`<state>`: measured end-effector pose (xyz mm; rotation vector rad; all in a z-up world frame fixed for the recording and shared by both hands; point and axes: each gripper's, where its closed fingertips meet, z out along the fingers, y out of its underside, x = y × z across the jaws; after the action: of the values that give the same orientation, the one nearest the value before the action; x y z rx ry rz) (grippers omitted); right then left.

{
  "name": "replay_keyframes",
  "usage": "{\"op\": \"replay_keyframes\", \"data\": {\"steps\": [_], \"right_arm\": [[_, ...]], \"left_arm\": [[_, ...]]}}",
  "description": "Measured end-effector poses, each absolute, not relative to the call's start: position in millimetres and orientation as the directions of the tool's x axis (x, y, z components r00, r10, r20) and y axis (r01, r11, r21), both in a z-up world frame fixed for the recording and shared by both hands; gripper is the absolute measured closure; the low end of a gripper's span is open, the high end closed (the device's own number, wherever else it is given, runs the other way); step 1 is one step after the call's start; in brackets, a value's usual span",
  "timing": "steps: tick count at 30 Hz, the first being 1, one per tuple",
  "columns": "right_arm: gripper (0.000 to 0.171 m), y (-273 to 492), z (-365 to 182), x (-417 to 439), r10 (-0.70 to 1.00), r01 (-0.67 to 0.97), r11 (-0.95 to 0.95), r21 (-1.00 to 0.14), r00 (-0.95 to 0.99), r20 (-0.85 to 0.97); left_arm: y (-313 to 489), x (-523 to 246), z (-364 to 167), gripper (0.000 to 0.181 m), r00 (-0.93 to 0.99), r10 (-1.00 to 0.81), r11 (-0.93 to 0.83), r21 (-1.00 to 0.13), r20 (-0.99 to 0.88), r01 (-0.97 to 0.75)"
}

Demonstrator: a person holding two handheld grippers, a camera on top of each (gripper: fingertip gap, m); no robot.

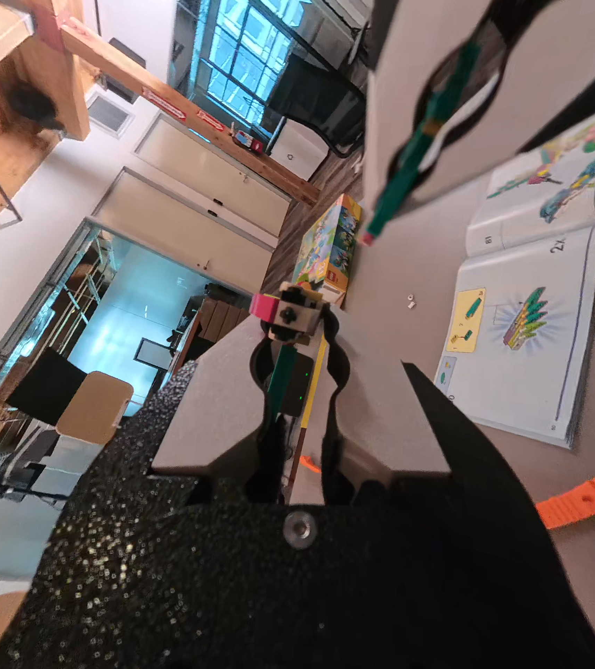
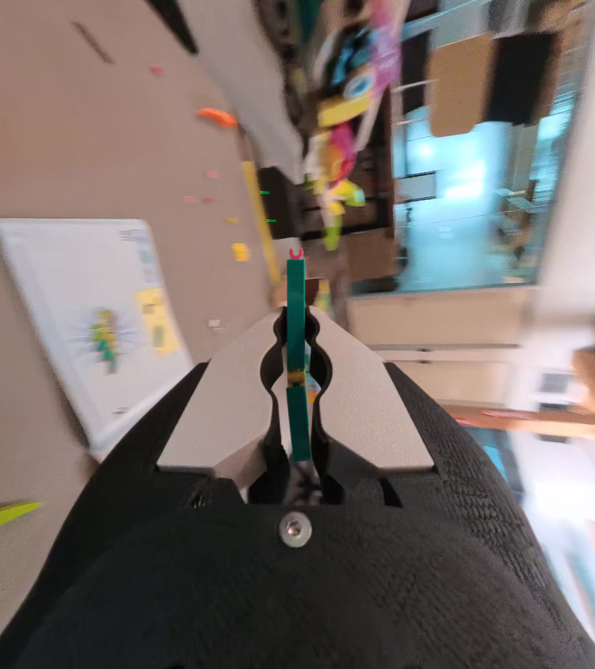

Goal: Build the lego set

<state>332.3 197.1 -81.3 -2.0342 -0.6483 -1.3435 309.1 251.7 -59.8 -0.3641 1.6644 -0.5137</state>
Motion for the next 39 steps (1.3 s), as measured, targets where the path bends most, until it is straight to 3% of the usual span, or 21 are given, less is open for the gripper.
{"op": "replay_keyframes", "data": {"steps": [1, 6, 9, 18, 23, 39], "right_arm": [[0.165, 196.4, -64.3, 330.5, 0.046, 0.695, -0.700, -0.167, 0.277, 0.960], [0.165, 204.1, -28.3, 316.0, 0.091, 0.702, -0.703, 0.113, -0.069, 0.993], [0.165, 208.8, -22.2, 306.5, 0.119, 0.704, -0.680, 0.206, -0.171, 0.978], [0.165, 208.8, -23.8, 303.6, 0.220, 0.685, -0.669, 0.288, -0.188, 0.957], [0.165, 208.4, -28.1, 306.7, 0.297, 0.688, -0.654, 0.315, -0.150, 0.943], [0.165, 208.6, -24.7, 299.5, 0.329, 0.676, -0.637, 0.370, -0.196, 0.924]], "left_arm": [[250.6, 307.0, -55.7, 0.158, -0.137, -0.517, 0.849, -0.527, -0.845, 0.048], [237.6, 296.7, -44.9, 0.158, -0.119, -0.526, 0.843, -0.535, -0.842, 0.054], [233.1, 292.9, -41.9, 0.158, -0.122, -0.536, 0.836, -0.546, -0.835, 0.063], [234.2, 292.0, -42.5, 0.158, -0.124, -0.531, 0.841, -0.539, -0.838, 0.040], [232.9, 291.1, -41.0, 0.159, -0.089, -0.476, 0.875, -0.481, -0.875, 0.051], [224.2, 285.4, -35.1, 0.158, -0.058, -0.437, 0.892, -0.441, -0.897, 0.098]]}}
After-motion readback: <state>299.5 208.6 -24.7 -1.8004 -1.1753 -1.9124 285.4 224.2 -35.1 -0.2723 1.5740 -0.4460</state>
